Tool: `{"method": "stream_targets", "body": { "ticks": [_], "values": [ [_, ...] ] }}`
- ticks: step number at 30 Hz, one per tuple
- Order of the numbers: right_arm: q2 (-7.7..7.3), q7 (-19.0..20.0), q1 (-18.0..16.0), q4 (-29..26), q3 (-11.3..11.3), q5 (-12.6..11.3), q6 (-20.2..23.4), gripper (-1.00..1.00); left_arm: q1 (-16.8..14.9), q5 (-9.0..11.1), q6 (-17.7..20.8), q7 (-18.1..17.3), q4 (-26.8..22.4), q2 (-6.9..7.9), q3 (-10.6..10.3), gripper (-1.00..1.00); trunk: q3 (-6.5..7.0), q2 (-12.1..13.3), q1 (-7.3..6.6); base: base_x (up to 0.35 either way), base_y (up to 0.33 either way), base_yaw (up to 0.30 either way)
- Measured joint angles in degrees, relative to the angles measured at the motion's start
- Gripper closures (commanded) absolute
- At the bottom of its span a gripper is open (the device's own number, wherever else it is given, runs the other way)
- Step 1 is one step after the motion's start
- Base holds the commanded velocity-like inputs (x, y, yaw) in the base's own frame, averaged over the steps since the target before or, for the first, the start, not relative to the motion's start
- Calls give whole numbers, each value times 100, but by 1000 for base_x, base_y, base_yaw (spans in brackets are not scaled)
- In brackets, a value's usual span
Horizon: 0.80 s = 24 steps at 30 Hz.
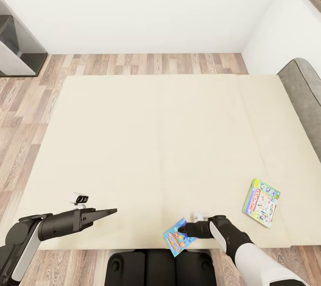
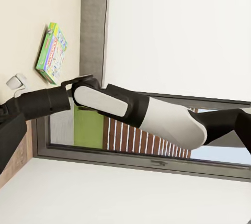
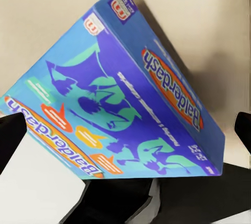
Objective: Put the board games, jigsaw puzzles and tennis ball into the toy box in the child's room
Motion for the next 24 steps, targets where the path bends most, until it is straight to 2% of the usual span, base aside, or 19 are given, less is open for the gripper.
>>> {"method": "stream_targets", "body": {
  "ticks": [16,24],
  "values": [
    [59,-17,0,8,56,75,169,-100,0,0,0,0,1,-2,-3,-100,0,0,0,0,0,0],
    [86,-20,0,220,67,102,161,-100,0,0,0,0,0,-2,-4,-100,0,0,0,0,0,0]
  ]
}}
